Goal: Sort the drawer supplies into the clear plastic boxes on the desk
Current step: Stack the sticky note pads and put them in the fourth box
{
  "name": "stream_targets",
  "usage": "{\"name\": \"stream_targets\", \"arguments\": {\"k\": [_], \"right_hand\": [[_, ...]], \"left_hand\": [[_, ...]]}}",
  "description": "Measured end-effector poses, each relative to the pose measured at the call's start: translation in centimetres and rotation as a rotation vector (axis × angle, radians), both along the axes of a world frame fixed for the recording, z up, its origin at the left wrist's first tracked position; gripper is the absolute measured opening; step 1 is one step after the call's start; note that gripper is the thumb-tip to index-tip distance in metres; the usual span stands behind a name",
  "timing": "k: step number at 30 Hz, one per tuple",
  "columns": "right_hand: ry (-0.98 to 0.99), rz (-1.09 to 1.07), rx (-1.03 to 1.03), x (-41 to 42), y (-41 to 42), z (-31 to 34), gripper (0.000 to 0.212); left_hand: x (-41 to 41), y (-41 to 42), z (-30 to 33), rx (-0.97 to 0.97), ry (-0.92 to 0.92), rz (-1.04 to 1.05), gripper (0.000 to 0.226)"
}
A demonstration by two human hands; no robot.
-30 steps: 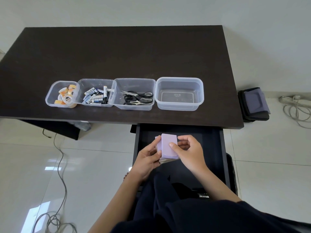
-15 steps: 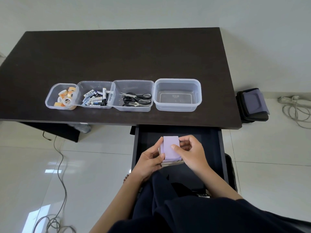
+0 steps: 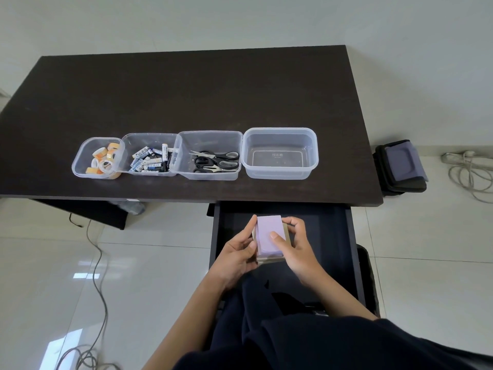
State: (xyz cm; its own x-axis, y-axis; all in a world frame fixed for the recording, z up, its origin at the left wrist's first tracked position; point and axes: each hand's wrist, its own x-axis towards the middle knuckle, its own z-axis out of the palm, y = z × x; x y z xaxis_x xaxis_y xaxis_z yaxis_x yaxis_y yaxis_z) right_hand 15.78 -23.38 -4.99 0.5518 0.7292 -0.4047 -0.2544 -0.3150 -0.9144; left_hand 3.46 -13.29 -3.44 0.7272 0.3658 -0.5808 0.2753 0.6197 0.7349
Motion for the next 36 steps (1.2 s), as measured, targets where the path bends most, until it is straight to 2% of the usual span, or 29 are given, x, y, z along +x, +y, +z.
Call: {"name": "stream_targets", "arguments": {"k": [8, 14, 17, 21, 25, 32, 36], "right_hand": [[-0.141, 0.054, -0.015, -0.4, 0.3, 0.1, 0.041], [-0.185, 0.059, -0.006, -0.7, 0.5, 0.7, 0.04], [-0.176, 0.052, -0.008, -0.9, 0.7, 0.8, 0.04], [-0.104, 0.06, 0.005, -0.7, 0.6, 0.5, 0.055], [0.034, 0.111, -0.021, -0.4, 0.3, 1.1, 0.051], [0.063, 0.034, 0.011, 0.8, 0.3, 2.3, 0.04], [0.024, -0.004, 0.077, 2.2, 1.1, 3.6, 0.043]], "left_hand": [[0.5, 0.0, 0.6, 0.077, -0.002, 0.03, 0.044], [0.5, -0.4, 1.0, 0.182, -0.043, 0.091, 0.053], [0.5, -0.3, 1.0, 0.173, -0.06, 0.129, 0.054], [0.4, -0.2, 1.2, 0.177, -0.049, 0.127, 0.056], [0.6, -0.2, 1.4, 0.174, -0.041, 0.114, 0.055], [2.0, -0.1, 2.5, 0.209, -0.021, 0.046, 0.056], [3.6, 0.7, 3.7, 0.262, -0.086, 0.071, 0.048]]}}
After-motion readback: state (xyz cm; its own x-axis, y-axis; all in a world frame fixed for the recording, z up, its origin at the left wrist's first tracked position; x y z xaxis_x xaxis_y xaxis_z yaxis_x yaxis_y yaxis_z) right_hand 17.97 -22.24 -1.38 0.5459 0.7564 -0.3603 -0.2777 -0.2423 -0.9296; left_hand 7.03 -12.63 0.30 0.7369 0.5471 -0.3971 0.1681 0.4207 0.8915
